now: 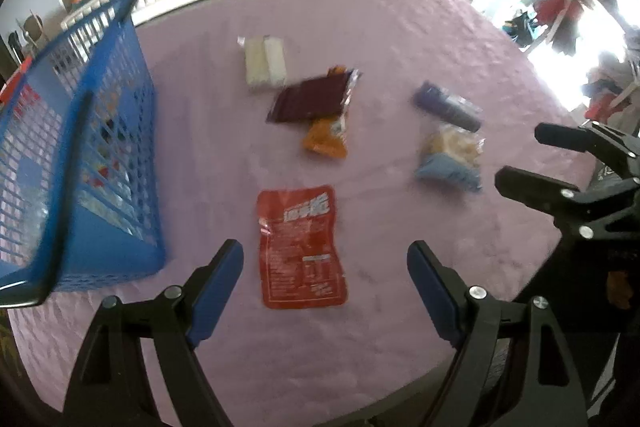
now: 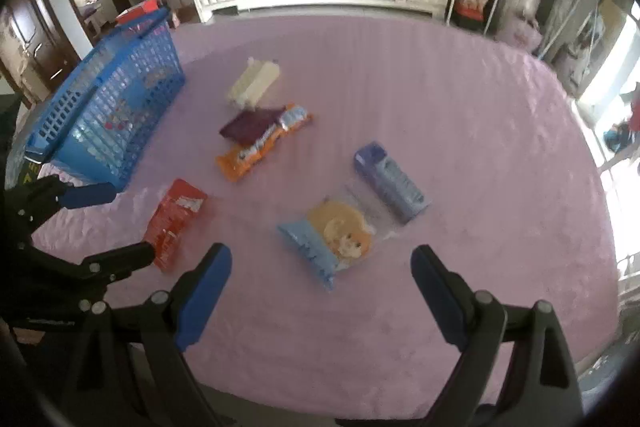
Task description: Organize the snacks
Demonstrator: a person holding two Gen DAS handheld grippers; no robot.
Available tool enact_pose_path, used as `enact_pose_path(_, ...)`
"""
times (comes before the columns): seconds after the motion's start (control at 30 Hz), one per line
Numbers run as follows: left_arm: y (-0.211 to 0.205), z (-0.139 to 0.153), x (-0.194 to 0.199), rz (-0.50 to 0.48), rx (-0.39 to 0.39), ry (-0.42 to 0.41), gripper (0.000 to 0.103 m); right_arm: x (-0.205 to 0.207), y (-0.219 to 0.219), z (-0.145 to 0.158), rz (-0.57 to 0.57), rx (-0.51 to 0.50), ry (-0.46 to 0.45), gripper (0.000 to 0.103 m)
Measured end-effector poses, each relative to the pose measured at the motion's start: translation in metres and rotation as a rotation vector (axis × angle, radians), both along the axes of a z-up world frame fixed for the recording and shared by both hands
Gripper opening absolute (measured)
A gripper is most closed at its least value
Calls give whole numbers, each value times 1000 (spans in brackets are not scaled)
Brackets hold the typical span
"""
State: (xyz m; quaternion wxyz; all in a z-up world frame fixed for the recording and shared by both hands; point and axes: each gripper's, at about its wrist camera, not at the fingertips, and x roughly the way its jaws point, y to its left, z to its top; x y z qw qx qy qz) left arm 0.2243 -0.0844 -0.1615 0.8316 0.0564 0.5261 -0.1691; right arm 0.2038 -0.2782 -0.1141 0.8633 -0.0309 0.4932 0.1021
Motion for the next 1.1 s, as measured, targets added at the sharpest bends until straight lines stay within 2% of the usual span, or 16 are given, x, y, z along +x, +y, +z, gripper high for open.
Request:
enact_pose_path(0.2,8,-32,20,30,-16,89,82,7,1,-19,-26,17,49,93)
enact_pose_path(0.37,15,-48,33,48,4,117,82,13,-5,-26,-54,21,68,94)
enact_pose_path(0.47,25,-50,37,73,-82,128,82,15,-8,-28,-73,26,79,94)
enact_pose_path(0.53,27,-50,36,63,-88,132,81,17,-10,-28,-89,35,82,94)
enact_pose_path(0.73,13,-51,28,64,47,90,59,26,-17,-35,-178,90,135,94)
enact_pose_path(0.83,17,-49,27,90,20,89,49,32,-18,-39,-234,148,175,94)
enact_pose_path(0.9,19,-49,24,87,-6,80,39,38,-16,-42,-270,151,200,93)
enact_pose_path(1.0,26,-50,19,85,-29,61,27,48,-13,-45,-317,122,218,93)
enact_pose_path(1.1,38,-50,17,88,-105,74,14,58,-7,-50,-339,81,242,93)
